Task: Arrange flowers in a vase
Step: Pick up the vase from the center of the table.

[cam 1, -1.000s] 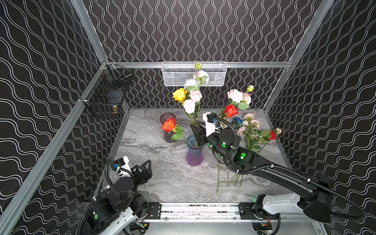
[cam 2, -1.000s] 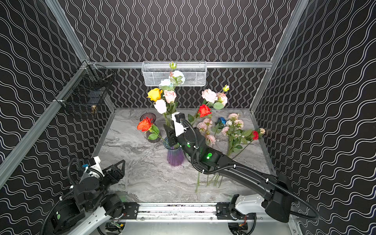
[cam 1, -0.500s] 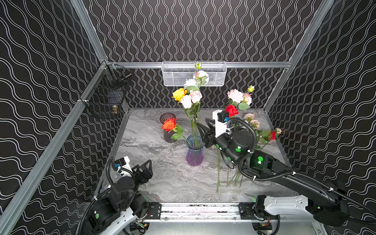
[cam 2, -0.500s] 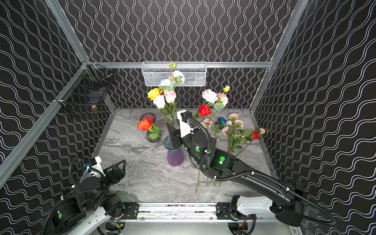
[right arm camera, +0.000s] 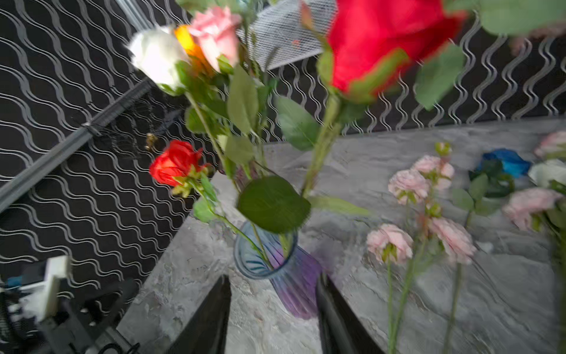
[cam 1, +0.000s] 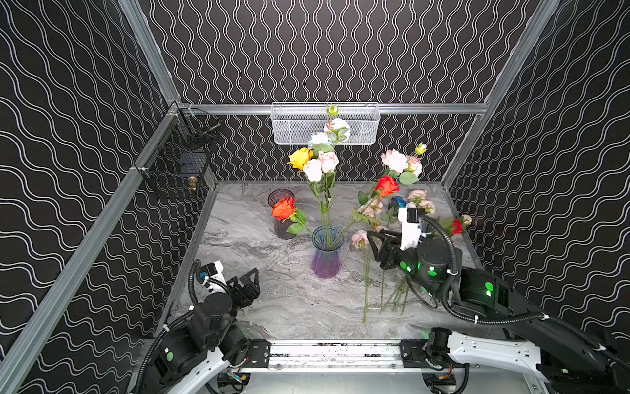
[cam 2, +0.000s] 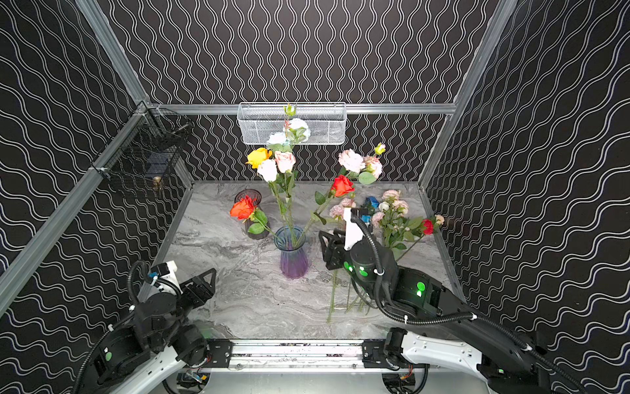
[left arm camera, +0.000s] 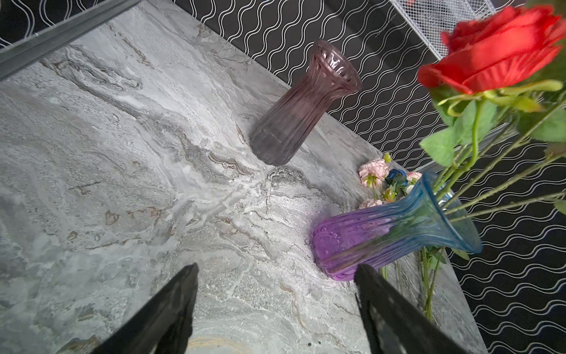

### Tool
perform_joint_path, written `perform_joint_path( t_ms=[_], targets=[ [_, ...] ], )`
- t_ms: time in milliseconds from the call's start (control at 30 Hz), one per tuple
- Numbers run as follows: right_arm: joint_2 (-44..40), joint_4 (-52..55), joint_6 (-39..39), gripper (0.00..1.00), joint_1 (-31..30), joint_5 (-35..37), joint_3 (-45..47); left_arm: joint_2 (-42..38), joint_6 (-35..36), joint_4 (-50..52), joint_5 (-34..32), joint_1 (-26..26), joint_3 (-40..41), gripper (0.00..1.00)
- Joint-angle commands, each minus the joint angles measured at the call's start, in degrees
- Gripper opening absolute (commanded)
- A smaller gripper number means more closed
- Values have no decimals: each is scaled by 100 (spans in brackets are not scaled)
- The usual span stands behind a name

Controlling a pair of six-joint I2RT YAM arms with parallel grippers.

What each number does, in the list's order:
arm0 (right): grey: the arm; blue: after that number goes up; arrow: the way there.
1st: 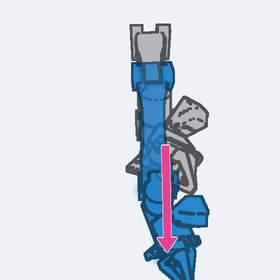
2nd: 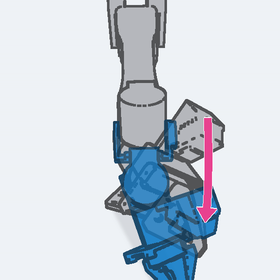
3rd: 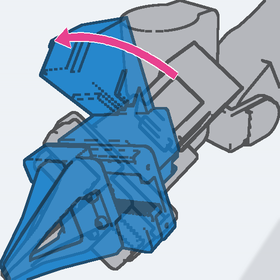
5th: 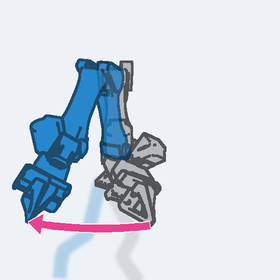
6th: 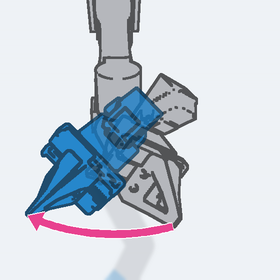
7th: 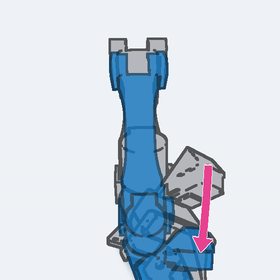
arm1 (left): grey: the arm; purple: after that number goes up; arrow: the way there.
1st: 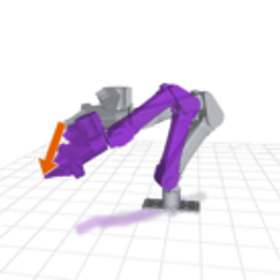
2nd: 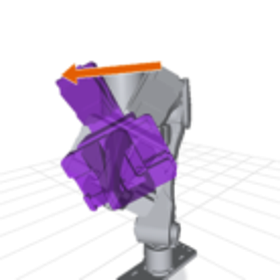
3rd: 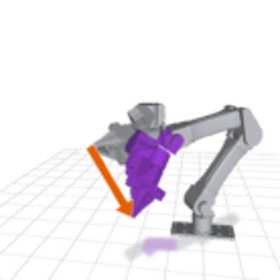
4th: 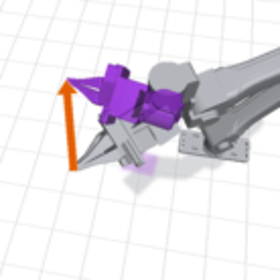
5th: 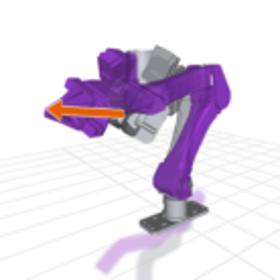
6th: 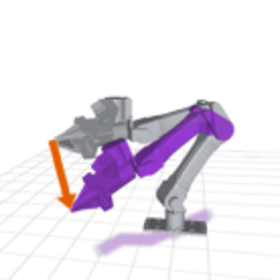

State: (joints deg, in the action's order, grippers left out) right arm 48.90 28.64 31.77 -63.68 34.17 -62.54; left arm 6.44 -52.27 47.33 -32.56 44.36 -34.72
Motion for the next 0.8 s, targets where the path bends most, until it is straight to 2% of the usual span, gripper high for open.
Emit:
perform_joint_path(
  t_ms=[0, 133, 333, 400, 500, 767],
  targets=[
    [-253, 218, 646, 49, -9, 551, 257, 107, 120, 194, -289, -5, -319, 84],
    [-266, 310, 1111, 49, -5, 612, 361, 39, 309, 328, -528, -6, -507, 84],
    [489, 515, 1656, 49, -7, 310, 172, -161, 482, 594, -746, -6, -732, 84],
    [768, 336, 1559, 49, 13, -50, 86, -228, 352, 796, -812, -6, -756, 84],
    [1175, 636, 1704, 50, 13, -189, -312, -411, 305, 819, -762, -1, -696, 84],
    [1689, 273, 1841, 54, 120, -721, -333, -473, 305, 811, -676, -5, -682, 83]
  ],
)
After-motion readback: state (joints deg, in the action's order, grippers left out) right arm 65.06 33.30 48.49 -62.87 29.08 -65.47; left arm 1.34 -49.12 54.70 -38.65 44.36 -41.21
